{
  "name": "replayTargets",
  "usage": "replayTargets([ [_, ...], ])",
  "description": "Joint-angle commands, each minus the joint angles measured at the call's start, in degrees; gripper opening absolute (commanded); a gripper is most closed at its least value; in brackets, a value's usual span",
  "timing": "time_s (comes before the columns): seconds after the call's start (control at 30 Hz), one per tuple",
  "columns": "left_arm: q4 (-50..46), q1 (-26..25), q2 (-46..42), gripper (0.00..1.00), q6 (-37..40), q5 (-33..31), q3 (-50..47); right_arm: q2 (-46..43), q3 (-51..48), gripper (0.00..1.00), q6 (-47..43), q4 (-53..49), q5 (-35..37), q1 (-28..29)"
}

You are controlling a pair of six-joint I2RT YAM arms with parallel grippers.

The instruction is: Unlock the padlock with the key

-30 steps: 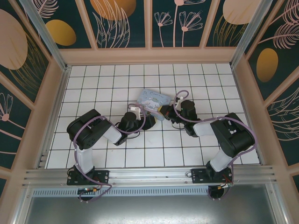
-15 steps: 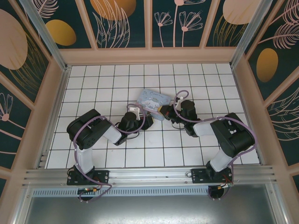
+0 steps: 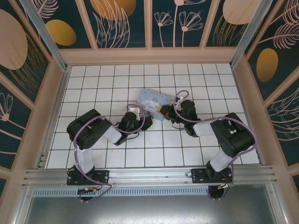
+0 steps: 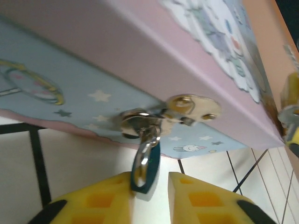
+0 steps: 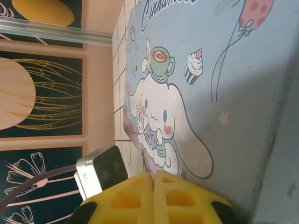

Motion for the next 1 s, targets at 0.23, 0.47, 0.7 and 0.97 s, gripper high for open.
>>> replayTargets([
  [0.23, 3.5, -0.1, 0.6, 0.38, -4.1, -2.3, -0.8, -0.1, -1.9, 0.0, -0.3, -1.7, 0.2, -0.9],
  [0.47, 9.3, 0.0, 1.8, 0.37, -8.7, -3.9, -2.4, 0.2, -1.9, 0.0, -0.1, -1.2, 0.1, -0.9],
  [0.7, 7.4, -0.1, 2.4, 0.35, -8.3, -4.0, -1.2, 0.5, -1.8, 0.0, 0.2, -0.7, 0.0, -0.8],
  [0.97, 4.0, -0.2, 2.7, 0.3, -6.7, -4.6, 0.1, 0.7, -1.8, 0.0, 0.2, -0.6, -0.1, -0.8],
])
